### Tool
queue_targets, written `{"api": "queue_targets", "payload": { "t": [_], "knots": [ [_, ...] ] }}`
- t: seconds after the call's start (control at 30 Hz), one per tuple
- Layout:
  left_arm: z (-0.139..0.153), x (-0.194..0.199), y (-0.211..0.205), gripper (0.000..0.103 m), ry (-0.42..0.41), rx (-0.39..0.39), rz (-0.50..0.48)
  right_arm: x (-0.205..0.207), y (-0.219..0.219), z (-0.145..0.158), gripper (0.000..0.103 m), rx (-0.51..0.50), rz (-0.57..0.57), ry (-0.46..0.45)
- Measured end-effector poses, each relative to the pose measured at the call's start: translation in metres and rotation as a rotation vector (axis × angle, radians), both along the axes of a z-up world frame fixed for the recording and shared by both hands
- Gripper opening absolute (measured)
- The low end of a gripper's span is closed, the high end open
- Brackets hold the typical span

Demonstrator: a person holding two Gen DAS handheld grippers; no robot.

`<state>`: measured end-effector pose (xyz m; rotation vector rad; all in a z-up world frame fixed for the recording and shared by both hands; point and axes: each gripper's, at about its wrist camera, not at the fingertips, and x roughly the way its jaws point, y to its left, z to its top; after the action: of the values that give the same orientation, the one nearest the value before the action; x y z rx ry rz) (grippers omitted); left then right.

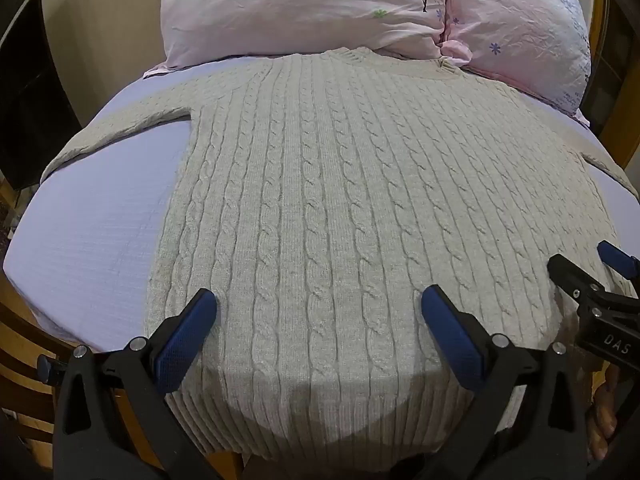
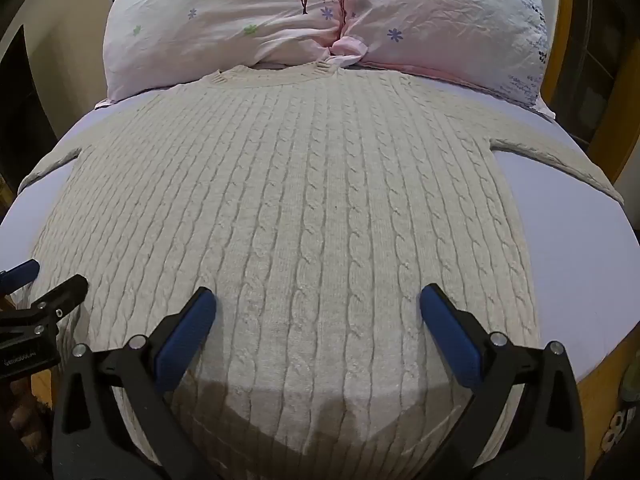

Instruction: Fold small clothes

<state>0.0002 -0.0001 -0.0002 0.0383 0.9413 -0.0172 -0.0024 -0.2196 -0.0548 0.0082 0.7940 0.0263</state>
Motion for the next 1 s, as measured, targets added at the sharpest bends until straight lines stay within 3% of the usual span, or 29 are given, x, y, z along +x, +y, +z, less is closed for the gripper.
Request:
{"api": "queue_targets", "payload": {
  "t": [1.0],
  "knots": [
    [0.0003, -0.0002, 0.0000, 0.102, -0.007, 0.000, 0.000, -0.0017, -0.0020, 0.0018, 0.101, -0.001, 0.000, -0.007]
  ]
}}
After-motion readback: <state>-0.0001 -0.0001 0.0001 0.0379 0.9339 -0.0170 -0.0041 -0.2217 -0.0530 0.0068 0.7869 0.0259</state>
